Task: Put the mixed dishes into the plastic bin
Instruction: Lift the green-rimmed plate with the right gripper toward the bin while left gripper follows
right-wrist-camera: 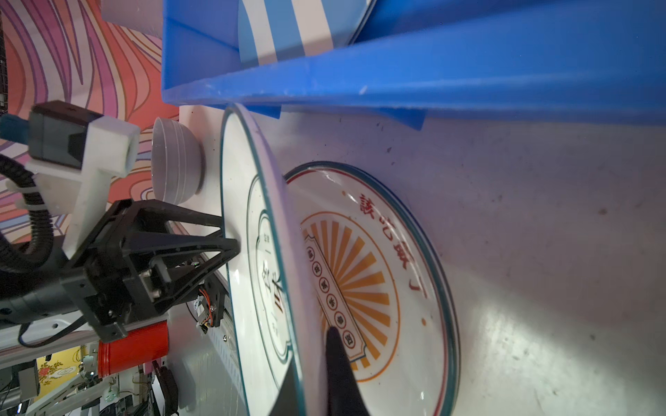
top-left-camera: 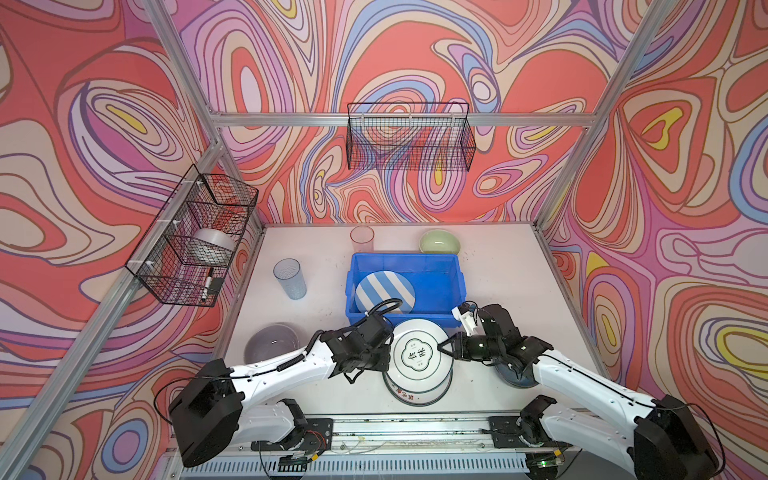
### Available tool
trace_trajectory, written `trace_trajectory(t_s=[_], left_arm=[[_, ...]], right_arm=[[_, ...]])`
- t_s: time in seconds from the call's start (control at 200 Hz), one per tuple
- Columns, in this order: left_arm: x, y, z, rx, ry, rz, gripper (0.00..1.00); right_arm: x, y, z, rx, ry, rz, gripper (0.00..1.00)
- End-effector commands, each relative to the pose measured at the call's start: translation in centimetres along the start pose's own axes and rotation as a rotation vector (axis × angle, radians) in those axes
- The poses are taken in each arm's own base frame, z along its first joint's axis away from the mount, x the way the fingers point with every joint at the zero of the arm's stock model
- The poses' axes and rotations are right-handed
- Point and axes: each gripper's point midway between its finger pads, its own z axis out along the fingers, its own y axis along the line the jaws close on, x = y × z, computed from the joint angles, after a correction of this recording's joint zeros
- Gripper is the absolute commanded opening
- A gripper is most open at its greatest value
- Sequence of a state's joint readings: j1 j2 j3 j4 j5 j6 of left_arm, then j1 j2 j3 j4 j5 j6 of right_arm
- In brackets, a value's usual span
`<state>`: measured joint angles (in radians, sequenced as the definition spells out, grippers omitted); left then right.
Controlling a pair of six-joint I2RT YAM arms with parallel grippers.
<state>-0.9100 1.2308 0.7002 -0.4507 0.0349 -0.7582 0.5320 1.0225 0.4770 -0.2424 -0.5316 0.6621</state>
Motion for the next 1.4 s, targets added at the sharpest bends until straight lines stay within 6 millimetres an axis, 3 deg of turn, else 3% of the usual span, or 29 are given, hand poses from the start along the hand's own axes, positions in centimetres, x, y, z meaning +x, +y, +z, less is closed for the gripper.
trace_trajectory(t_s=[0.0, 0.125, 0.361, 0.786, 1.127, 1.392], left_arm=[[-0.7, 1.2, -2.1, -0.070, -0.023, 0.025, 0.43], [-1.2, 1.7, -3.8, -0.083, -0.052, 0.031, 0.47], [-2.8, 4.7, -6.5, -0.104, -0.102, -0.038, 0.49], [-8.5, 8.9, -10.8, -0.159, -0.224, -0.130, 0.50], [-13.5, 9.3, -9.8, -0.138, -0.234, -0.111, 0.48], [-15.5, 9.5, -7.5, -0.132, -0.209, -0.136, 0.43]], right_arm=[[-1.0, 1.8, -0.9, -0.024, -0.019, -0.062, 0.00], [-1.1, 2.1, -1.4, -0.010, -0.012, -0.083, 0.00], [-2.7, 4.1, -3.4, 0.022, -0.026, -0.155, 0.00], [-10.7, 7.7, -5.4, 0.099, -0.183, -0.211, 0.00], [-17.6, 7.4, -5.1, 0.052, -0.281, -0.126, 0.00], [-21.6, 7.2, -2.8, -0.019, -0.288, -0.085, 0.00]])
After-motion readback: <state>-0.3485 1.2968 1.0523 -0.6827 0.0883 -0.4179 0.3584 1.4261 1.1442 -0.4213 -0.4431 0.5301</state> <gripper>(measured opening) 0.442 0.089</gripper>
